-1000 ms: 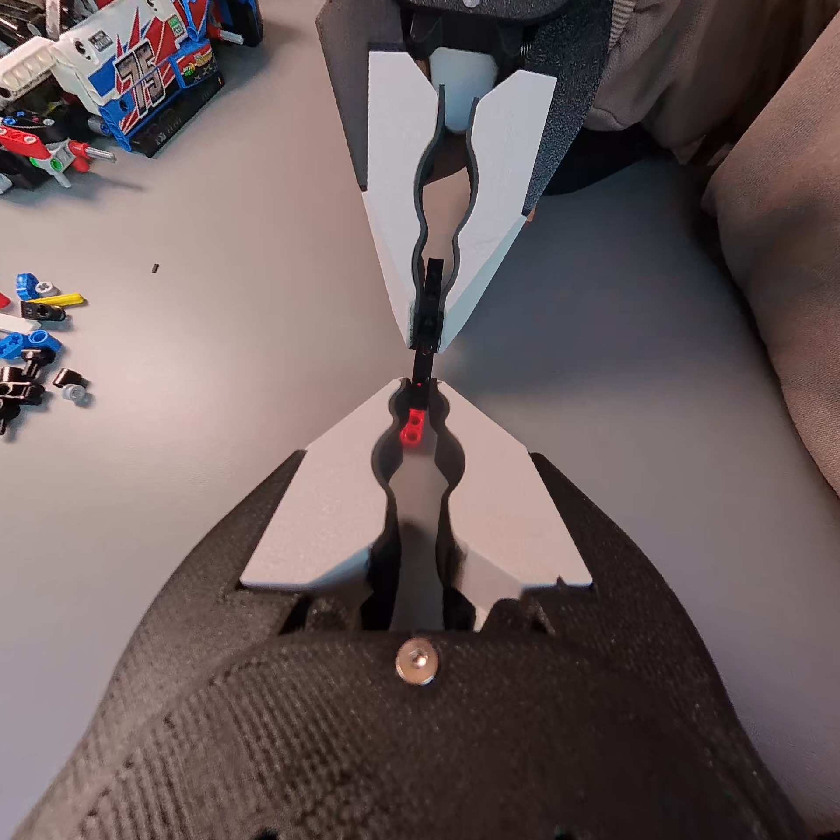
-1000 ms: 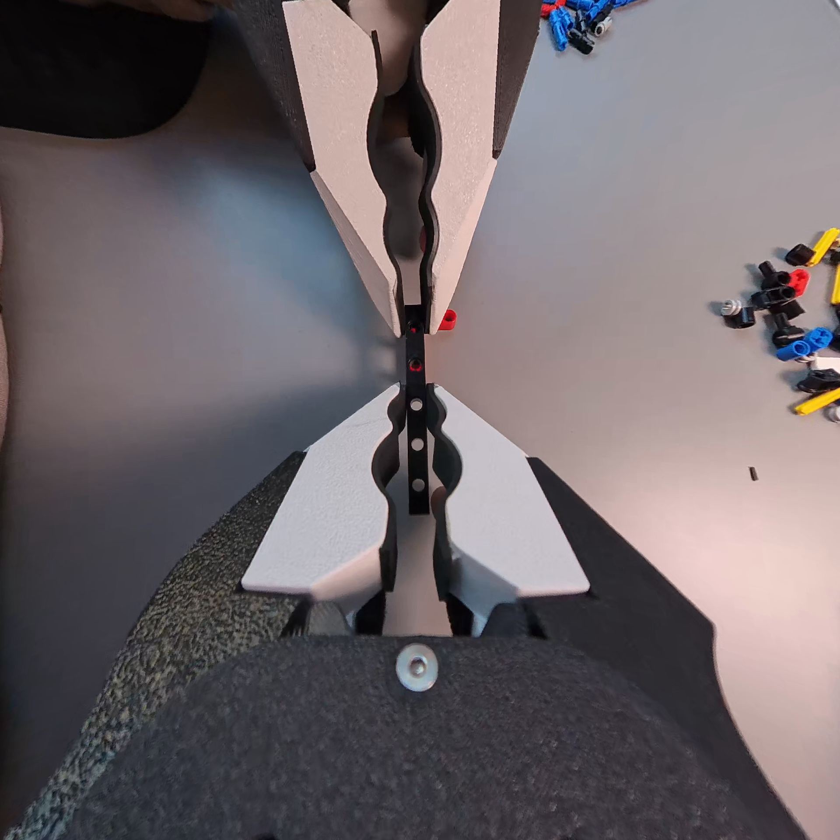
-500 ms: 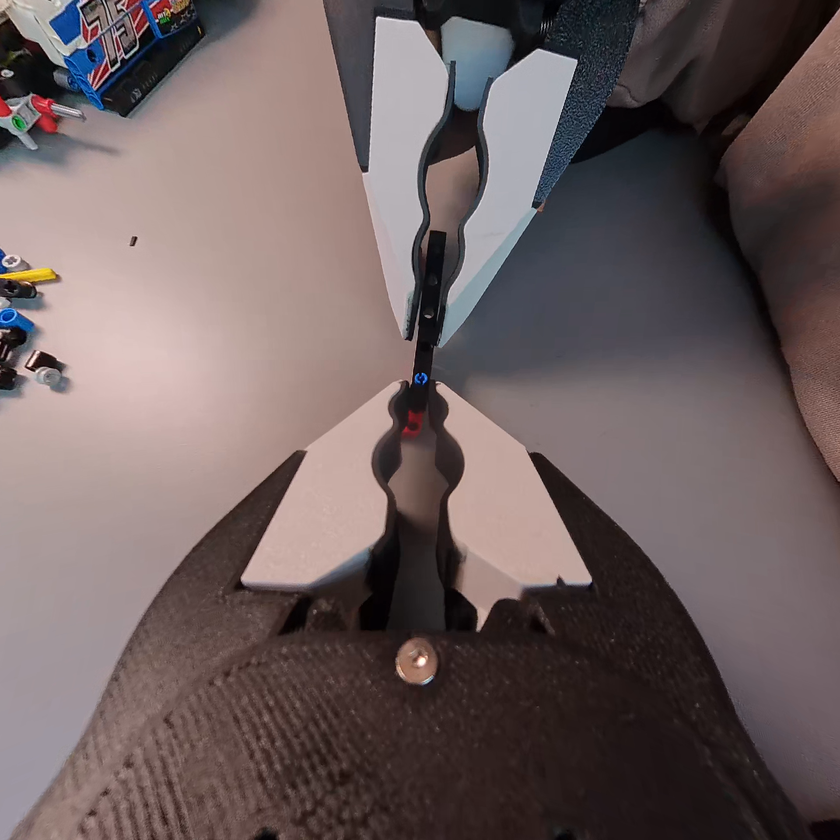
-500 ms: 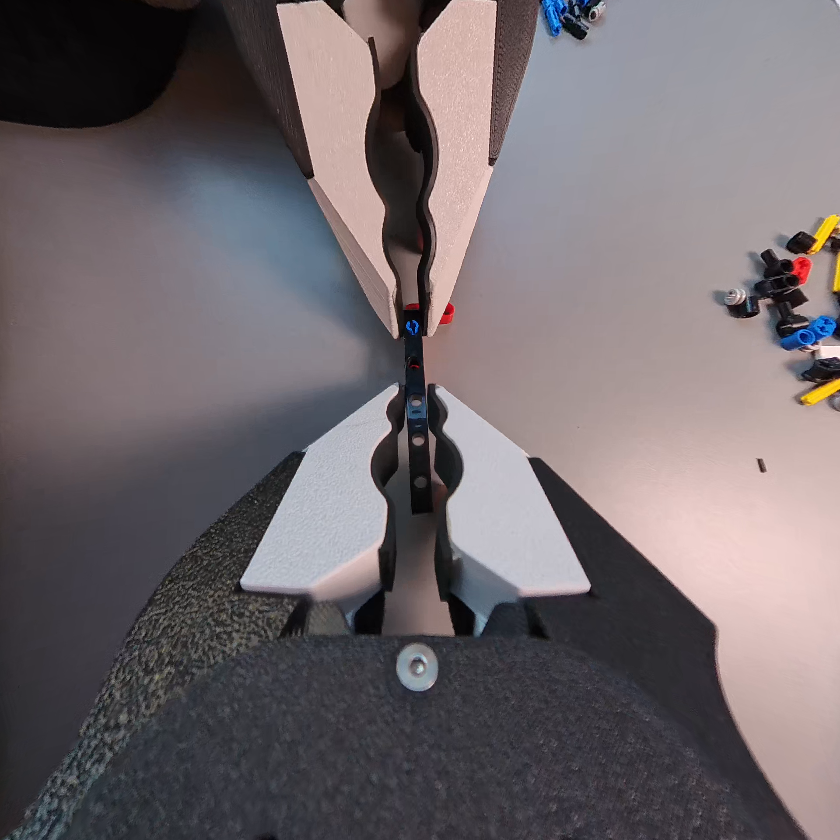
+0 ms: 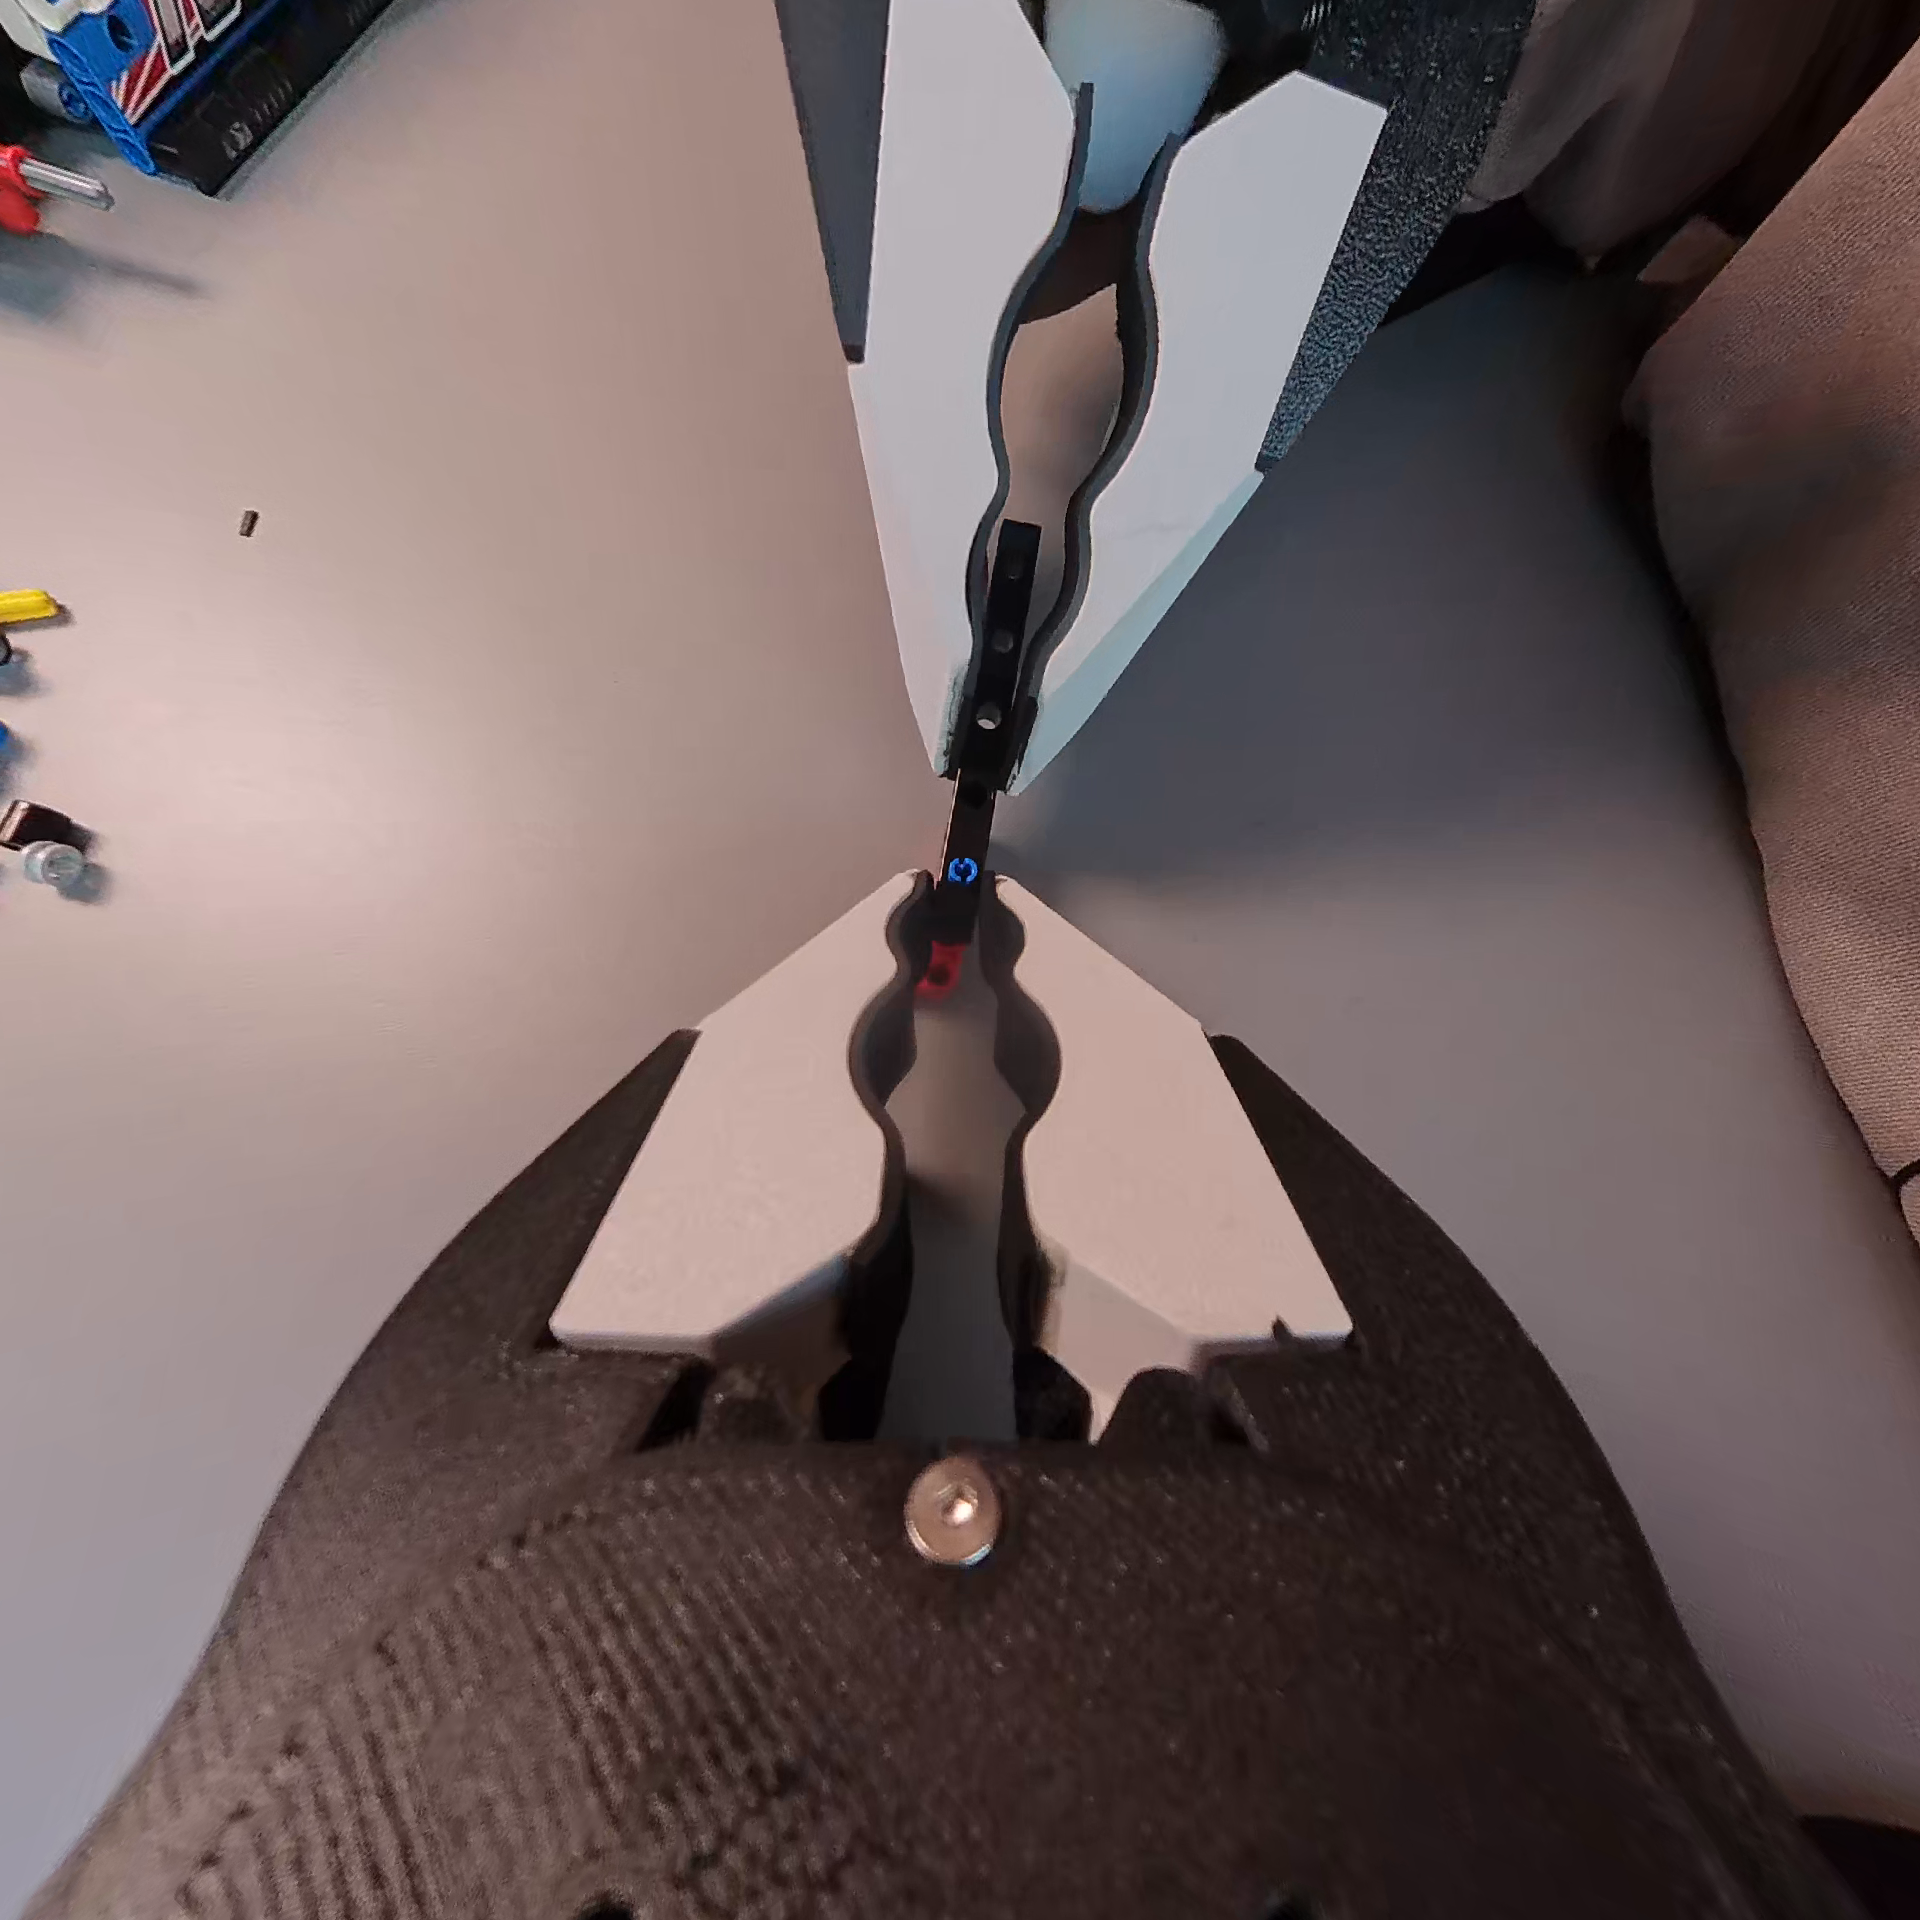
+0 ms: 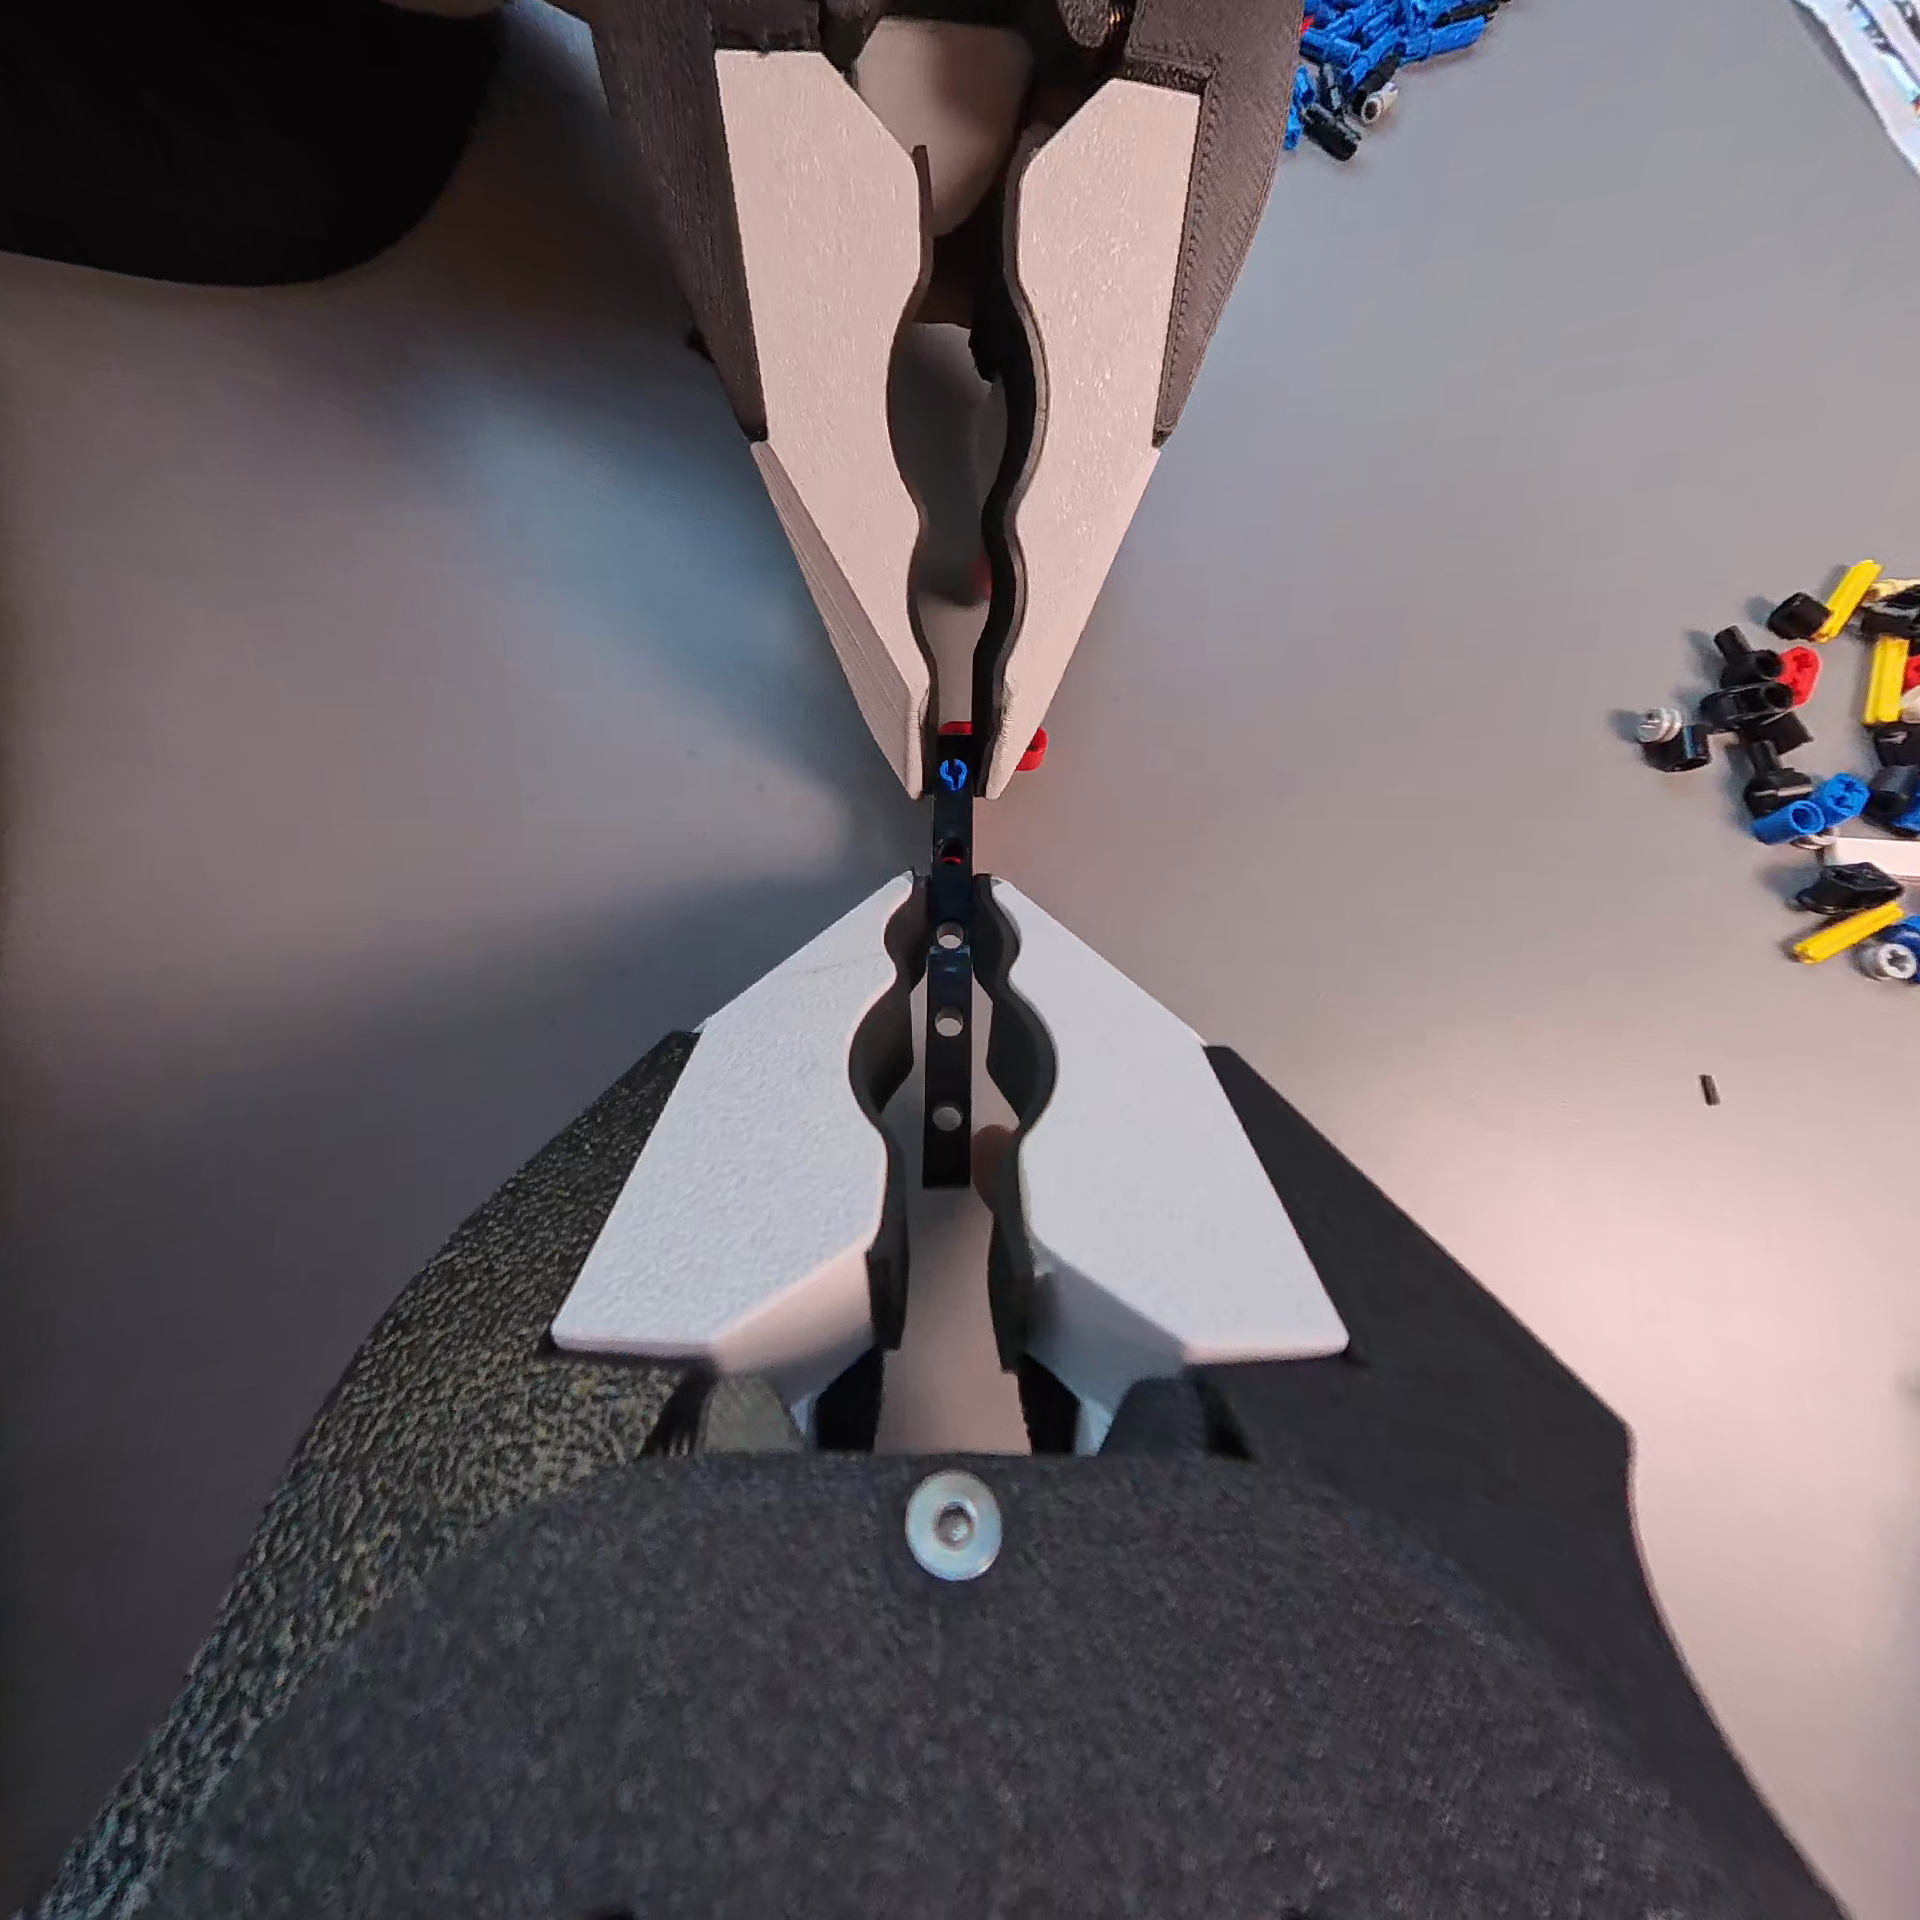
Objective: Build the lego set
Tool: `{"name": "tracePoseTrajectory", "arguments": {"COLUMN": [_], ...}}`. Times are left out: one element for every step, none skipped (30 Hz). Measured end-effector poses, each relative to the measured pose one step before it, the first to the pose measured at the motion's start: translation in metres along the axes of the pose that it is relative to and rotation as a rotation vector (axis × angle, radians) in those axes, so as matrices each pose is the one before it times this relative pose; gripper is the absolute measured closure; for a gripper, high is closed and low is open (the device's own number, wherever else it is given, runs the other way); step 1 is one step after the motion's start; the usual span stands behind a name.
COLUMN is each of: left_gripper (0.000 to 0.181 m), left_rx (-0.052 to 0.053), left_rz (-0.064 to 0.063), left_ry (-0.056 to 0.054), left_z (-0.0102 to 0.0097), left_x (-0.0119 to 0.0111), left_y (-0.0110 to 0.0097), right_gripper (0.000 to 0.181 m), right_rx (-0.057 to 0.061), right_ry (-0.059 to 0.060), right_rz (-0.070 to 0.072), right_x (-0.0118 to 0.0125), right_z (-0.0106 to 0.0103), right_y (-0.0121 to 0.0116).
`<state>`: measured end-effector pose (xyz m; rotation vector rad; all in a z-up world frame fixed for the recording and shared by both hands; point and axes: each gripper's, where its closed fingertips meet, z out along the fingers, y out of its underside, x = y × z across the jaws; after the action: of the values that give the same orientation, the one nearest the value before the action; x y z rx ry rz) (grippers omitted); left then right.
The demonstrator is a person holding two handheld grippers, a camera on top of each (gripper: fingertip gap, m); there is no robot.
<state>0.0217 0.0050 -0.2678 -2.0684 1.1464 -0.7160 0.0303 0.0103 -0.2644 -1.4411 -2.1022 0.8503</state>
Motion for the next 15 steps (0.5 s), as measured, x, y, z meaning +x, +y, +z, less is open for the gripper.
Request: {"name": "tracePoseTrajectory", "arguments": {"left_gripper": [0.174,0.173,0.173,0.173,0.173,0.173,0.169,0.158,0.151,0.148,0.148,0.151,0.158,0.163,0.166], "left_rx": [0.0023,0.0041,0.0048,0.0038,0.0034,0.0026,-0.0046,-0.0171,-0.0208,-0.0062,-0.0061,-0.0120,-0.0084,-0.0035,0.0000], "left_rz": [-0.0039,-0.0072,-0.0066,-0.0024,0.0081,0.0239,0.0340,0.0326,0.0254,0.0175,0.0122,0.0150,0.0181,0.0094,0.0004], "left_ry": [-0.0001,0.0001,0.0001,-0.0001,-0.0014,-0.0016,-0.0051,-0.0104,-0.0045,0.0042,-0.0004,-0.0137,-0.0221,-0.0121,-0.0029], "left_z": [0.00002,0.00008,0.00006,0.00004,0.00005,0.00001,-0.00012,0.00038,0.00091,0.00128,0.00165,0.00159,0.00088,0.00019,0.00003], "left_x": [-0.00021,-0.00036,-0.00029,-0.00006,0.00034,0.00097,0.00053,-0.00072,-0.00047,0.00106,0.00059,-0.00118,-0.00210,-0.00090,0.00015], "left_y": [-0.00016,-0.00031,-0.00021,-0.00026,-0.00049,-0.00072,0.00026,0.00220,0.00301,0.00108,0.00097,0.00155,0.00073,0.00016,-0.00006], "right_gripper": [0.175,0.175,0.175,0.175,0.175,0.175,0.175,0.175,0.175,0.175,0.175,0.175,0.175,0.175,0.175], "right_rx": [-0.0008,0.0034,0.0098,0.0152,0.0172,0.0188,0.0148,0.0109,0.0064,0.0022,-0.0047,-0.0056,-0.0078,-0.0075,-0.0053], "right_ry": [0.0174,0.0194,0.0218,0.0187,0.0141,0.0027,-0.0096,-0.0075,-0.0062,-0.0041,-0.0047,0.0001,-0.0054,-0.0048,-0.0002], "right_rz": [-0.0017,0.0025,0.0045,0.0120,0.0145,0.0139,0.0150,0.0139,0.0048,-0.0054,-0.0153,-0.0160,-0.0090,-0.0046,-0.0002], "right_x": [0.00002,-0.00001,0.00006,-0.00016,-0.00041,-0.00098,-0.00156,-0.00049,-0.00022,-0.00017,-0.00065,0.00011,-0.00028,-0.00011,0.00045], "right_z": [-0.00005,-0.00011,-0.00001,-0.00022,-0.00031,-0.00052,-0.00057,-0.00020,-0.00010,0.00023,0.00026,0.00045,0.00022,0.00035,0.00028], "right_y": [0.00000,0.00000,-0.00018,-0.00008,-0.00002,0.00046,0.00054,0.00038,-0.00003,-0.00036,-0.00023,-0.00047,-0.00035,-0.00008,-0.00019]}}
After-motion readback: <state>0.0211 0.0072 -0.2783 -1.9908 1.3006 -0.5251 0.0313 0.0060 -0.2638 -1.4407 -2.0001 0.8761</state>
